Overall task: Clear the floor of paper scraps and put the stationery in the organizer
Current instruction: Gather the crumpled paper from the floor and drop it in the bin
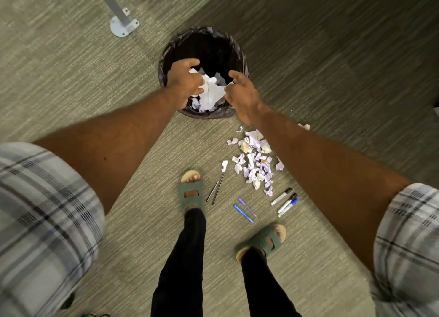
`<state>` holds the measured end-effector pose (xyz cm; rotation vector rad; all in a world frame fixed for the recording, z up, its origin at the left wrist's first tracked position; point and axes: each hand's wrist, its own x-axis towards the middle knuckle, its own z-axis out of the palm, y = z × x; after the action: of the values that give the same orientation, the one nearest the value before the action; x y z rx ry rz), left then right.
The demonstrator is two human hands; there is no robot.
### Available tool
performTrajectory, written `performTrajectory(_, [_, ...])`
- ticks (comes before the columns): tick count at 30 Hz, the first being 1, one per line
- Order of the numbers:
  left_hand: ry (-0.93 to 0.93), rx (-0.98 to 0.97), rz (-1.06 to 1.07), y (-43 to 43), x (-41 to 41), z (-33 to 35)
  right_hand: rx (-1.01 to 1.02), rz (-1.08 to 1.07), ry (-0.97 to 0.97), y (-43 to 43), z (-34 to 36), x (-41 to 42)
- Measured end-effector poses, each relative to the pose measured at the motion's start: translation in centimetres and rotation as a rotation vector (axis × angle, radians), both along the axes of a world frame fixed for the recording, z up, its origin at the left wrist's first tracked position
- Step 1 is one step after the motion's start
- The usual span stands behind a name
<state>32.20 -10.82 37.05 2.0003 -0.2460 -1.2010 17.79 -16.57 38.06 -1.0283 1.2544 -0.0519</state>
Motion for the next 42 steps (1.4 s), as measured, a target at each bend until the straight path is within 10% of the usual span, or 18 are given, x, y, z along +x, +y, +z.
performTrajectory(11, [0.006, 0.033, 0.008, -1.1, -1.5, -0.3, -0.012, -0.015, -0.026, -0.9, -0.3, -4.2])
performTrajectory(22, [-0.084, 0.125, -0.505, 2.3, -11.2, -3.2, -0.156, 0.177, 0.191, 1.9, -4.1, -15.5])
performTrajectory(42, [-0.17, 0.289, -0.871, 11.0, -32.5, -26.9, -0.225, 0.273, 0.599, 15.1, -26.5, -38.4])
